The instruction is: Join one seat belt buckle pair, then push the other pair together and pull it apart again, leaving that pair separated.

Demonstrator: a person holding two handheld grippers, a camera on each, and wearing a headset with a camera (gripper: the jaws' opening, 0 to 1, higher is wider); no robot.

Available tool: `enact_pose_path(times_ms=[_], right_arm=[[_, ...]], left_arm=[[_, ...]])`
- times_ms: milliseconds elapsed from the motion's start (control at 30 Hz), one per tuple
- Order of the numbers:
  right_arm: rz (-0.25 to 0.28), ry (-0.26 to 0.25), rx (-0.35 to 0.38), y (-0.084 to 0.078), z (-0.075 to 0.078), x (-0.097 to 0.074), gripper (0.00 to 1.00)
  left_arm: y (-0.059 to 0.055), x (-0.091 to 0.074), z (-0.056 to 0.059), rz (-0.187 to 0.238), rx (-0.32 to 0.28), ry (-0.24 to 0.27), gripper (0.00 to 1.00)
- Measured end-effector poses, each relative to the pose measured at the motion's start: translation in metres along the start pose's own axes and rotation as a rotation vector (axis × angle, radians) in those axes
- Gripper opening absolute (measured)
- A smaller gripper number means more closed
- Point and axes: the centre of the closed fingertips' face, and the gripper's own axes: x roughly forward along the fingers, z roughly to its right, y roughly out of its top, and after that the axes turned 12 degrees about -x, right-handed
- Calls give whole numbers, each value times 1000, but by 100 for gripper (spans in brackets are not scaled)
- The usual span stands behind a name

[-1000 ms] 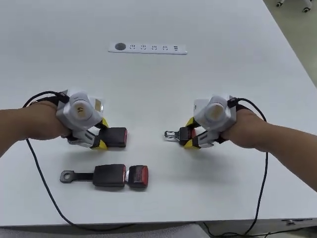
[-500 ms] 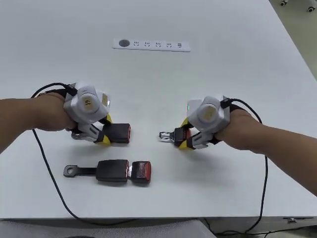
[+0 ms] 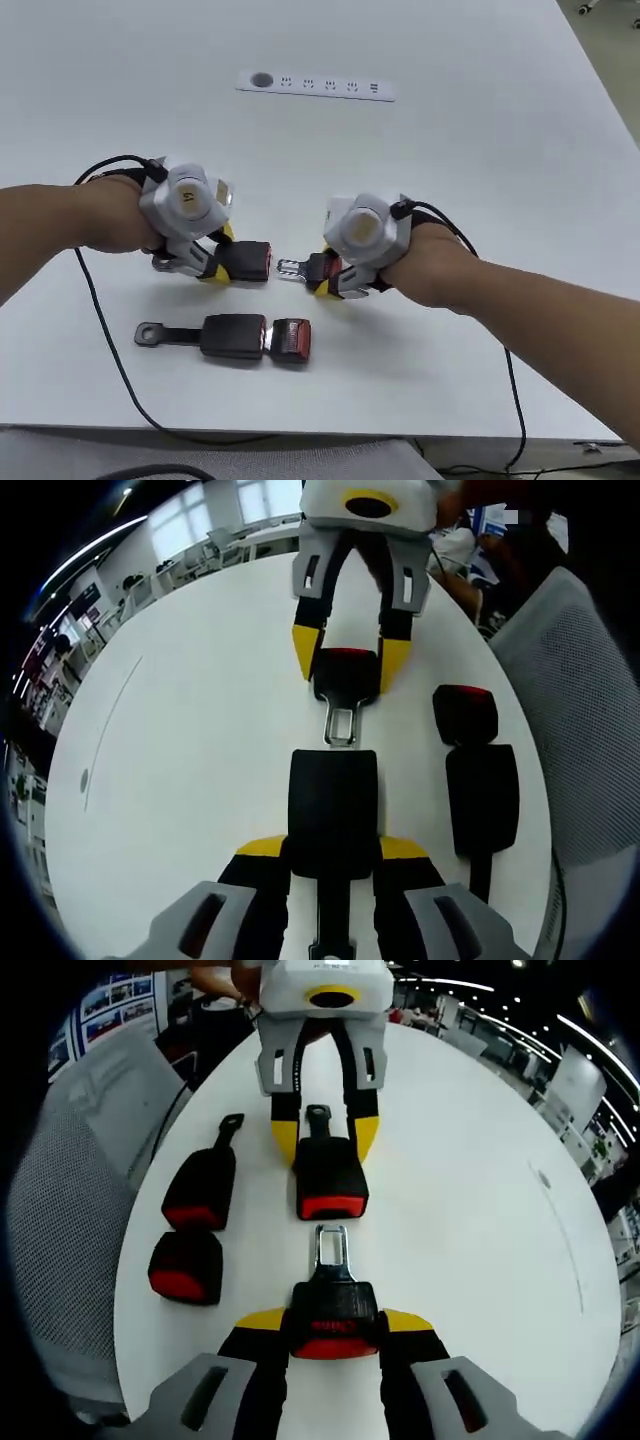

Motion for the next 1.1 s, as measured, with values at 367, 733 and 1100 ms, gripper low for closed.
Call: enact_pose_path(times_ms=[367, 733, 1100], right_arm=[[17, 0, -27, 13, 2, 8, 31], [47, 21, -35, 18, 2, 11, 30], [54, 28, -37, 25, 6, 18, 30]], left_arm=[[0, 0, -1, 3, 12, -5, 32], [0, 2, -1, 12, 40, -16, 31], [3, 0, 2, 25, 26, -27, 31]])
